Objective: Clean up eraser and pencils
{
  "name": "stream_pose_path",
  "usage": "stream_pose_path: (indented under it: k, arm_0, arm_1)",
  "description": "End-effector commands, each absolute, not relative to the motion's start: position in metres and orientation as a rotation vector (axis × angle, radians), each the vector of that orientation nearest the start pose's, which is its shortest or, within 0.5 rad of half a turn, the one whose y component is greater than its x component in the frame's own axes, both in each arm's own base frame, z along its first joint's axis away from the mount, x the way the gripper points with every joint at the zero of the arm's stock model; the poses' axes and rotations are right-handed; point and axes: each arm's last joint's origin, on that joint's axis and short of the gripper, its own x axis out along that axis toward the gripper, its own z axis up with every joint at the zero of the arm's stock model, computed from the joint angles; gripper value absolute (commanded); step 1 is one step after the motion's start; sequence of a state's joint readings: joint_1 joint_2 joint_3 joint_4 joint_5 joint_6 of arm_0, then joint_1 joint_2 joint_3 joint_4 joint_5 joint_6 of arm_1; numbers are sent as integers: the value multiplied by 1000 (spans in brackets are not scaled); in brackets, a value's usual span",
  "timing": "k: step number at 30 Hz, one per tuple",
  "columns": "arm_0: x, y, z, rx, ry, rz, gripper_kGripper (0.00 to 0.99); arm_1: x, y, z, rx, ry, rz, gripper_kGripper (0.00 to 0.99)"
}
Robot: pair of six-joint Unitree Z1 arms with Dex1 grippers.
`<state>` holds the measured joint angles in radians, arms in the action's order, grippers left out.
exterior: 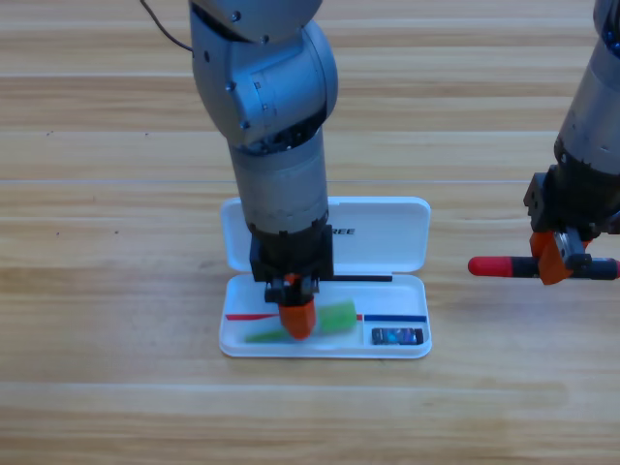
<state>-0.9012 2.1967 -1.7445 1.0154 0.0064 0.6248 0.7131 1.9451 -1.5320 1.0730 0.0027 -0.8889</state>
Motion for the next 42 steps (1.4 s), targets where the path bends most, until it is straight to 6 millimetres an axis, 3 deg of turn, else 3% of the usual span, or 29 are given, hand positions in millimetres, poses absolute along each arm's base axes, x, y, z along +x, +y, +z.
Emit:
stream_pose_path:
  k: [1,3,10,18,28,34,42]
  arm_0:
    - [266,-350,201,1168,1180,-1175,943]
    - [266,-349,201,1167,1182,-1174,990]
    - [265,-348,207,1166,1171,-1170,990]
    - [248,-326,242,1130,1130,-1196,990]
    - [240,-230,330,989,1052,-1076,990]
    - [250,-176,338,906,1071,-1043,990]
    - [277,-122,334,793,1065,-1025,990]
  arm_1:
    - [271,248,258,-1238,1161,1241,0]
    - [271,249,258,-1239,1160,1242,0]
    - [267,257,263,-1247,1131,1246,0]
    - [264,293,272,-1275,1110,1272,0]
    - [263,350,261,-1323,1104,1300,0]
    - [278,380,238,-1340,1103,1295,0]
    - [285,404,221,-1363,1084,1294,0]
